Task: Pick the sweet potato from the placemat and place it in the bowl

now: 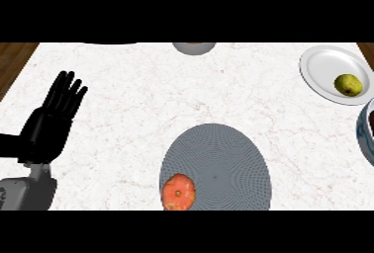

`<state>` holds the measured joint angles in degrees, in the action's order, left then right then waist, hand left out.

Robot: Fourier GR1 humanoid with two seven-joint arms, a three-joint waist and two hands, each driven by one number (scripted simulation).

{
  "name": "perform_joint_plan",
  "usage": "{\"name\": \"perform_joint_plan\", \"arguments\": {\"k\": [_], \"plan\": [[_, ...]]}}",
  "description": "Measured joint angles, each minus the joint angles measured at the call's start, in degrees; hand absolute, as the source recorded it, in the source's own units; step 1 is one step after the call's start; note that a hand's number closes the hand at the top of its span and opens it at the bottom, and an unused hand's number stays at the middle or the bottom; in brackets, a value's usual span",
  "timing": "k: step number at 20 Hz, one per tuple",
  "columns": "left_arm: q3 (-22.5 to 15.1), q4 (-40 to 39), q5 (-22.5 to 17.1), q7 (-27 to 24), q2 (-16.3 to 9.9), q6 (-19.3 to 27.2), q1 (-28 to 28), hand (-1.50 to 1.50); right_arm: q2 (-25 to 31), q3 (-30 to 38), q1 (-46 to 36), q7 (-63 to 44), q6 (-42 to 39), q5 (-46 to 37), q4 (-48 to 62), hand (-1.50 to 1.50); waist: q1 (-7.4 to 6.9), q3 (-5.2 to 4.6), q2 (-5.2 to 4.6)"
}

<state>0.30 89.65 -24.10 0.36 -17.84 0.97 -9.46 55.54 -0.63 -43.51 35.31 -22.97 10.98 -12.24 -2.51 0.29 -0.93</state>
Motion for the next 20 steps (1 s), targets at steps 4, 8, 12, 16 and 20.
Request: {"name": "perform_joint_plan", "arguments": {"k": [4, 8, 12, 16, 20], "plan": [[0.5, -0.2, 0.1, 0.2, -0.1, 0.1, -0.5, 0.0, 4.4, 3.1, 0.8, 0.4, -3.4, 2.1, 4.2, -1.5, 0.19, 0.07, -0.2], [0.7, -0.2, 0.2, -0.3, 0.1, -0.1, 0.1, 0.0, 8.7, 5.2, 3.1, -0.2, -6.1, 3.8, 6.7, -1.5, 0.48, 0.17, -0.29], [1.1, 0.0, -0.1, -0.6, -0.2, -0.7, 0.5, 0.0, 11.5, 6.4, 5.5, -1.1, -7.8, 4.6, 7.8, -1.5, 0.54, 0.32, -0.38], [1.0, -0.1, 0.4, -0.8, 0.3, -0.1, 0.5, 0.0, 13.6, 6.9, 8.2, -1.4, -9.2, 5.0, 7.5, -1.5, 1.16, 0.49, -0.36], [1.6, 0.5, -0.2, -0.4, 0.0, -0.1, 1.1, 0.0, 14.7, 7.4, 11.2, -1.6, -10.6, 5.4, 6.9, -1.5, 1.52, 0.63, -0.14]]}}
